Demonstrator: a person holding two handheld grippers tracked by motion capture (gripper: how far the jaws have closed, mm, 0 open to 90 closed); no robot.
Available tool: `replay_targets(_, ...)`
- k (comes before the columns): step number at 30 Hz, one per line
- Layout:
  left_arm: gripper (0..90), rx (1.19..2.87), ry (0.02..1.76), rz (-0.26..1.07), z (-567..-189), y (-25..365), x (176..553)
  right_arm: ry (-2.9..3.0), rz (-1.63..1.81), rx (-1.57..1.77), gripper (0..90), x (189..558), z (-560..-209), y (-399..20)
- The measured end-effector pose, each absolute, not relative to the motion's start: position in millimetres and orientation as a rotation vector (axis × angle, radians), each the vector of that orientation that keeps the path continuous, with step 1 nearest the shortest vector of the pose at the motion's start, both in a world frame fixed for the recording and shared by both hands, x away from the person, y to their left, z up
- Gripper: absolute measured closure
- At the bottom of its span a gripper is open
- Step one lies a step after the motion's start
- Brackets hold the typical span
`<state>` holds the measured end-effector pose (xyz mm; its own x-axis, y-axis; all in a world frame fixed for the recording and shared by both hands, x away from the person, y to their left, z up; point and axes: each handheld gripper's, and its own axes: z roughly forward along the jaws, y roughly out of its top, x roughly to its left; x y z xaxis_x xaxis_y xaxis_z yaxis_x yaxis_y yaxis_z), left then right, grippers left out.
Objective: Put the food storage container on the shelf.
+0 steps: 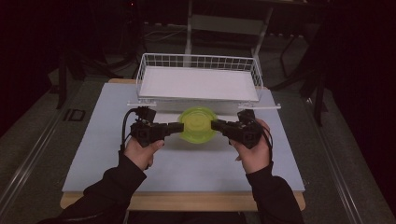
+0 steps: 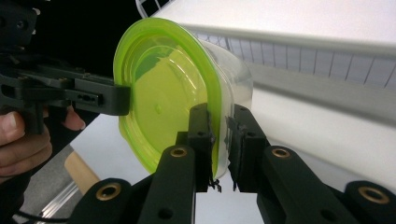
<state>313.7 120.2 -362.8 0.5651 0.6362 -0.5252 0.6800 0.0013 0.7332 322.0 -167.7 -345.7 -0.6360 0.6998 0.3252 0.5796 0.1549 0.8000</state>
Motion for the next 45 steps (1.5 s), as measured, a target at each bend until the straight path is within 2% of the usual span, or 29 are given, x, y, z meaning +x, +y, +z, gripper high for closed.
replay_targets(9,81.5,1.670,1.108,-0.025,-333.4,121.3,329.8,2.245,1.518,1.269,80.1,338.8,-318.7,-165.4)
replay_targets(22,81.5,1.641,1.146,-0.073,-312.5,121.1,364.7,2.220,1.513,1.321,80.0,369.9,-295.2,-164.1)
replay_targets(33,81.4,1.633,1.199,-0.063,-305.9,115.3,401.3,2.188,1.502,1.440,79.5,405.9,-291.8,-164.9)
replay_targets(45,81.3,1.633,1.255,-0.112,-319.3,118.2,424.4,2.207,1.449,1.554,79.5,430.9,-301.6,-159.7)
